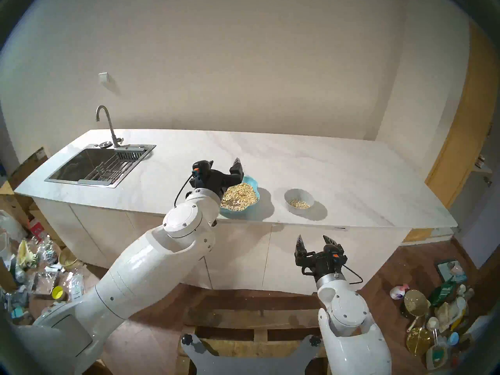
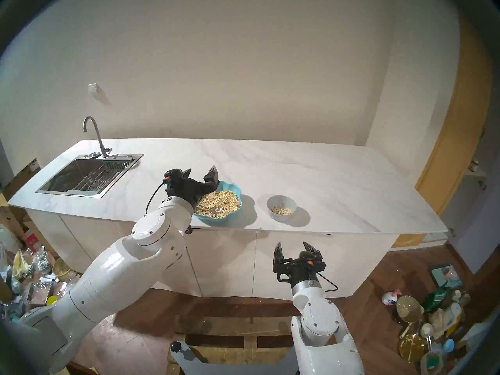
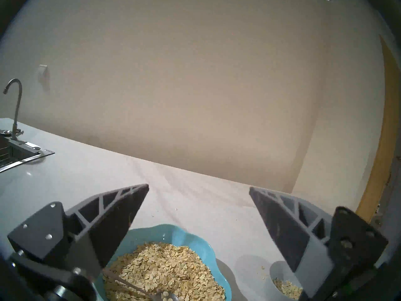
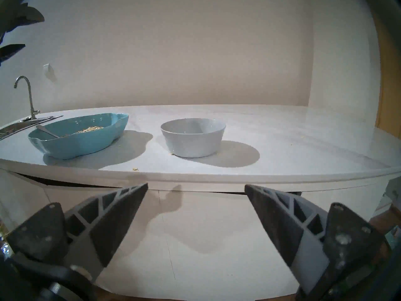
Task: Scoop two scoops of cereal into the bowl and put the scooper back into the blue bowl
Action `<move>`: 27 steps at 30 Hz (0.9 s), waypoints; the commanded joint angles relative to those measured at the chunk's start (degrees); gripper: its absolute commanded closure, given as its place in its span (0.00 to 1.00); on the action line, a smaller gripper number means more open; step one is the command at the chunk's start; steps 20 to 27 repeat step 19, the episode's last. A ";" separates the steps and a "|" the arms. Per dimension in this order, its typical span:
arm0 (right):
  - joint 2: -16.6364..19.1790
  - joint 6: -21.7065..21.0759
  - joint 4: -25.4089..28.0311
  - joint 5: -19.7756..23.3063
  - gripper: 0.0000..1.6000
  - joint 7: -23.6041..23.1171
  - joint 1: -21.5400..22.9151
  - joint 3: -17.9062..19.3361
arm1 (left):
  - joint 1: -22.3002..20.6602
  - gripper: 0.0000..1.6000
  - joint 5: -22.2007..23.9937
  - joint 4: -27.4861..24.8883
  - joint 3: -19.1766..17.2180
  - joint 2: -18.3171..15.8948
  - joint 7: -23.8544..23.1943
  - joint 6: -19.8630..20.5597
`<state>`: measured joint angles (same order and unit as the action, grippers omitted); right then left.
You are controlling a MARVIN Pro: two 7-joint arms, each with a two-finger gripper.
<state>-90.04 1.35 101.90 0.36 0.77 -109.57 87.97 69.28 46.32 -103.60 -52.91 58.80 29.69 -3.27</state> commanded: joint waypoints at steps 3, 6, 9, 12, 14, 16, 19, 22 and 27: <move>-0.06 0.16 1.50 0.01 0.00 0.03 0.30 -0.01 | -1.54 0.00 -0.10 -1.12 -0.55 0.08 -0.63 -0.47; -0.06 0.16 1.50 0.01 0.00 0.03 0.30 -0.01 | -1.62 0.00 -0.02 -1.11 -0.45 0.00 -0.58 -0.53; -0.06 0.16 1.50 0.01 0.00 0.03 0.30 -0.01 | -1.65 0.00 0.02 -1.11 -0.40 -0.04 -0.56 -0.55; -0.06 0.16 1.50 0.01 0.00 0.03 0.30 -0.01 | -1.67 0.00 0.03 -1.11 -0.38 -0.05 -0.55 -0.56; -0.06 0.16 1.50 0.01 0.00 0.03 0.30 -0.01 | -1.67 0.00 0.03 -1.11 -0.38 -0.06 -0.54 -0.57; -0.06 0.16 1.50 0.01 0.00 0.03 0.30 -0.01 | -1.67 0.00 0.04 -1.11 -0.37 -0.06 -0.54 -0.57; -0.06 0.16 1.50 0.01 0.00 0.03 0.30 -0.01 | -1.67 0.00 0.03 -1.11 -0.37 -0.06 -0.54 -0.57; -0.06 0.16 1.50 0.01 0.00 0.03 0.30 -0.01 | -1.67 0.00 0.03 -1.11 -0.37 -0.06 -0.54 -0.57; -0.06 0.16 1.50 0.01 0.00 0.03 0.30 -0.01 | -1.67 0.00 0.03 -1.11 -0.37 -0.06 -0.54 -0.57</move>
